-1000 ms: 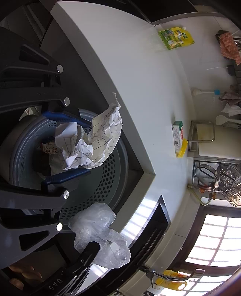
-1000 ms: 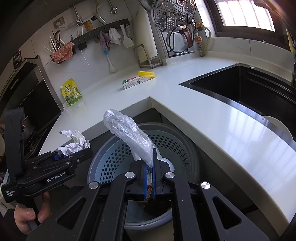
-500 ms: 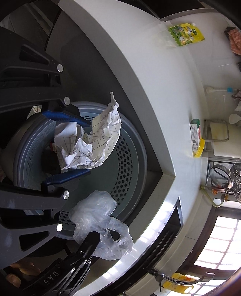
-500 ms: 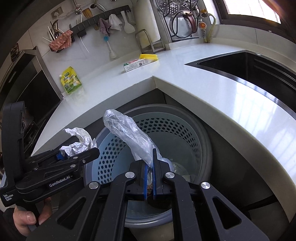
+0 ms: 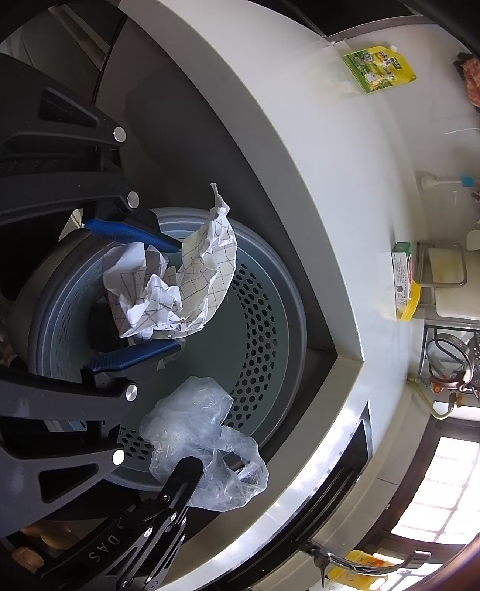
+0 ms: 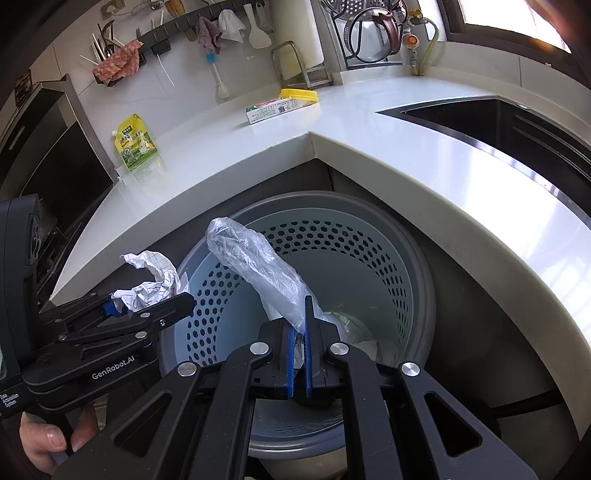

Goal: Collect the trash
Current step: 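Open both tools to drop the paper and bag into the basket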

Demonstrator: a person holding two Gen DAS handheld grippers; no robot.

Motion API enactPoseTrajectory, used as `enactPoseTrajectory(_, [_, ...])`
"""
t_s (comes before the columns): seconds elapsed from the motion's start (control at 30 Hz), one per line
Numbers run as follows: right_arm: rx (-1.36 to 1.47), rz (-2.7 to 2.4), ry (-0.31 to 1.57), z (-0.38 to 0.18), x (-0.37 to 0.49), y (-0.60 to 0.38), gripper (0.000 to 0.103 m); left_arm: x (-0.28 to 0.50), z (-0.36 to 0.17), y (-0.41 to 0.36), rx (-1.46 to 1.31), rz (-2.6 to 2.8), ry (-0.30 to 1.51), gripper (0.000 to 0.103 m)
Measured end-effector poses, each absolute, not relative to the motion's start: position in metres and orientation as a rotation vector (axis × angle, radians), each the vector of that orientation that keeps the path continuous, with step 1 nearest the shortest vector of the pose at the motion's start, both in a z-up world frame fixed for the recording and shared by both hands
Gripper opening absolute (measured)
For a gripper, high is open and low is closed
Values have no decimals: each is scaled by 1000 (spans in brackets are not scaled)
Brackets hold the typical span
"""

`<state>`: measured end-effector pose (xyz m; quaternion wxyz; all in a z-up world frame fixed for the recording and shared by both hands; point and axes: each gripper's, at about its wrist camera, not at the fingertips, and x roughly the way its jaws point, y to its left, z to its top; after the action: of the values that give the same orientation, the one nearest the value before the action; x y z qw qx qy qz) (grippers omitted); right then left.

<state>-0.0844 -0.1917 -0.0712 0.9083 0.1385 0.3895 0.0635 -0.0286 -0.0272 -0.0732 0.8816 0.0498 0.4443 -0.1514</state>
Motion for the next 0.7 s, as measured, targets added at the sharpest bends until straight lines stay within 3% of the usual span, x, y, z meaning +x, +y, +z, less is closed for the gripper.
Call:
enactPoseTrajectory(0.6, [276,119,822,-77,-82,-190,4,-25,-78,-24,87,-314,946,55])
enactPoseTrajectory(0.67, [280,118,818,-76,-82,-191,8,-25,-78,-24,90,-311,944,60])
enactPoseTrajectory(0.7, [283,116,814,-76,-83,-192,16,-26,-78,-24,90,-310,944,61])
